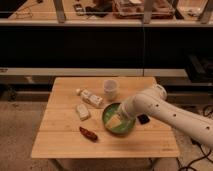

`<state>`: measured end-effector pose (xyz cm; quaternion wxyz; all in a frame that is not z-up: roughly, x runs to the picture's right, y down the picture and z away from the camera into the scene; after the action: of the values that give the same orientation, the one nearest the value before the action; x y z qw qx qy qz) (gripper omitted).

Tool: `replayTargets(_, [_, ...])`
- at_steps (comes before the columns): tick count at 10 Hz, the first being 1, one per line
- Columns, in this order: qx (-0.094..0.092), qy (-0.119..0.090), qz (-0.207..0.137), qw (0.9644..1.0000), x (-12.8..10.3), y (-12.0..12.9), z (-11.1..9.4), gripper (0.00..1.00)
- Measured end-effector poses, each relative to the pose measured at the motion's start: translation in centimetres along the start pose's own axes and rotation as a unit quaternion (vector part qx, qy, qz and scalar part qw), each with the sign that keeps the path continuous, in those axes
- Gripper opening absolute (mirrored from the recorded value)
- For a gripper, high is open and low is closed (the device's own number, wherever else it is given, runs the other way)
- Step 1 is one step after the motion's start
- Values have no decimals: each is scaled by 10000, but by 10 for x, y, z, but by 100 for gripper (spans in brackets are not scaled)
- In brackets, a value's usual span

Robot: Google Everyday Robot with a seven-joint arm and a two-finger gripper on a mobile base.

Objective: Place the pepper in the ceramic cup

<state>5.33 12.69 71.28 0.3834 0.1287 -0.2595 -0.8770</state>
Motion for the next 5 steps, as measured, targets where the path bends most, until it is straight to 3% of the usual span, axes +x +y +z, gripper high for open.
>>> replayTargets(1, [15, 30, -17, 10000, 2, -2, 1, 80])
replayTargets(2, [48, 209, -92, 9997, 9, -10, 6, 80])
replayTargets(4, [167, 691, -272, 9971, 26, -34, 19, 80])
replayTargets(5, [359, 1003, -446, 9933, 38, -58, 30, 80])
